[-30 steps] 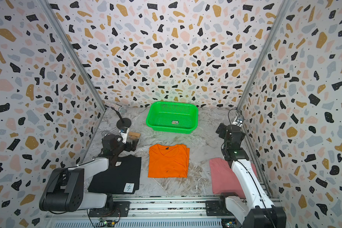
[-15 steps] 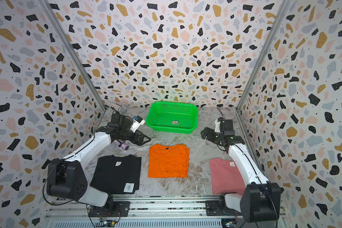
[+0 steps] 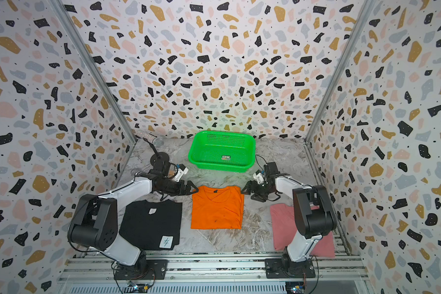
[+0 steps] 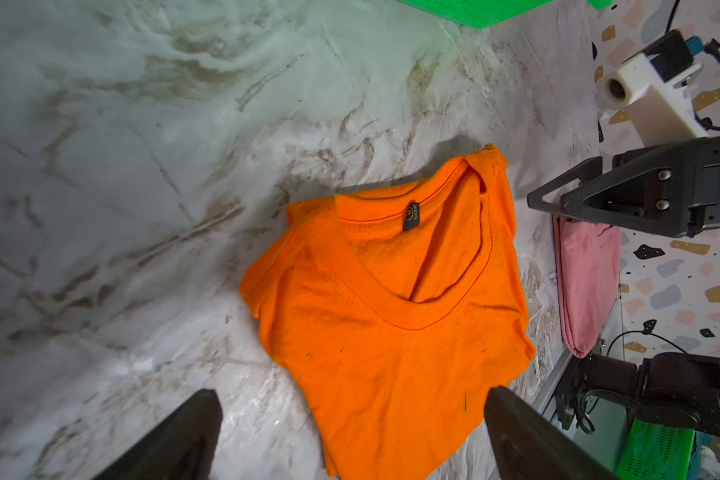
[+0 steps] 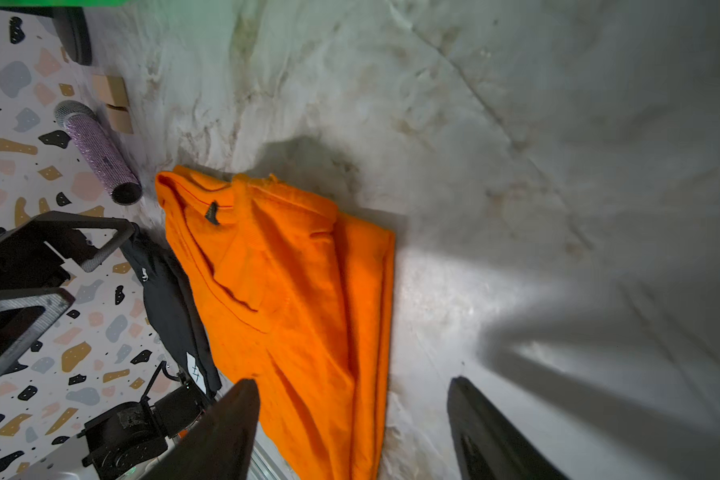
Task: Put the folded t-shirts into the basket
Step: Pick up the T-shirt from the center of the board.
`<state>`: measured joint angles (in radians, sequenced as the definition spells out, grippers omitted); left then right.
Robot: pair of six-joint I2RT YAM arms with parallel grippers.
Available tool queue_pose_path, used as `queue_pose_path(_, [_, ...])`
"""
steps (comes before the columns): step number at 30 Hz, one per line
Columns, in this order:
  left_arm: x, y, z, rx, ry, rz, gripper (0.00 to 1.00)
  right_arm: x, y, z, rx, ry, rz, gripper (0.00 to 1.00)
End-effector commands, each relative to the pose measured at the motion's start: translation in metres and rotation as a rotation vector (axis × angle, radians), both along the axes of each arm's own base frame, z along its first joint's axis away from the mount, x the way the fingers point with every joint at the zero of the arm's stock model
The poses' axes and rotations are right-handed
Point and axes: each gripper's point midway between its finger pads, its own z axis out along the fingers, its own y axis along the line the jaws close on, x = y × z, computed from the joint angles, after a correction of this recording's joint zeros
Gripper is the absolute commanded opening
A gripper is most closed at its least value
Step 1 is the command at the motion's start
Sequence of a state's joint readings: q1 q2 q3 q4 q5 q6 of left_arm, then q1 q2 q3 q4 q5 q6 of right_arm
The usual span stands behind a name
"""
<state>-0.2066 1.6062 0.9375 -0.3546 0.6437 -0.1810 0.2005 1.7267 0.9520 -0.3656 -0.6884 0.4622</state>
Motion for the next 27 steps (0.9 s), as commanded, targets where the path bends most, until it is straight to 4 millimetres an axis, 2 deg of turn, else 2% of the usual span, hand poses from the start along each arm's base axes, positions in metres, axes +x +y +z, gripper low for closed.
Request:
queue_pose_path(1, [0.007,-0.001,-0.013,-0.004,0.022,0.069,1.00,0.005,0.007,0.002,0.035,-0.026,0.032,0.77])
queue_pose_path(8, [-0.001,-0.013,-0.031,-0.002,0.051,0.056,1.00,0.003,0.019,-0.020,0.114,0.052,0.045,0.75])
queue_pose_path(13, [-0.004,-0.021,-0.042,-0.002,0.088,0.039,0.99,0.003,0.036,-0.019,0.193,0.060,0.070,0.73])
queue_pose_path(17, [-0.004,-0.024,-0.043,-0.004,0.091,0.027,0.99,0.006,0.040,-0.016,0.216,0.045,0.076,0.68])
queue_pose_path(23, [-0.001,-0.021,-0.032,0.027,0.045,-0.010,0.99,0.007,0.040,-0.016,0.211,0.021,0.081,0.43])
queue_pose_path(27, [0.005,-0.011,-0.002,0.053,-0.070,-0.059,1.00,0.006,0.036,-0.019,0.176,0.013,0.092,0.22])
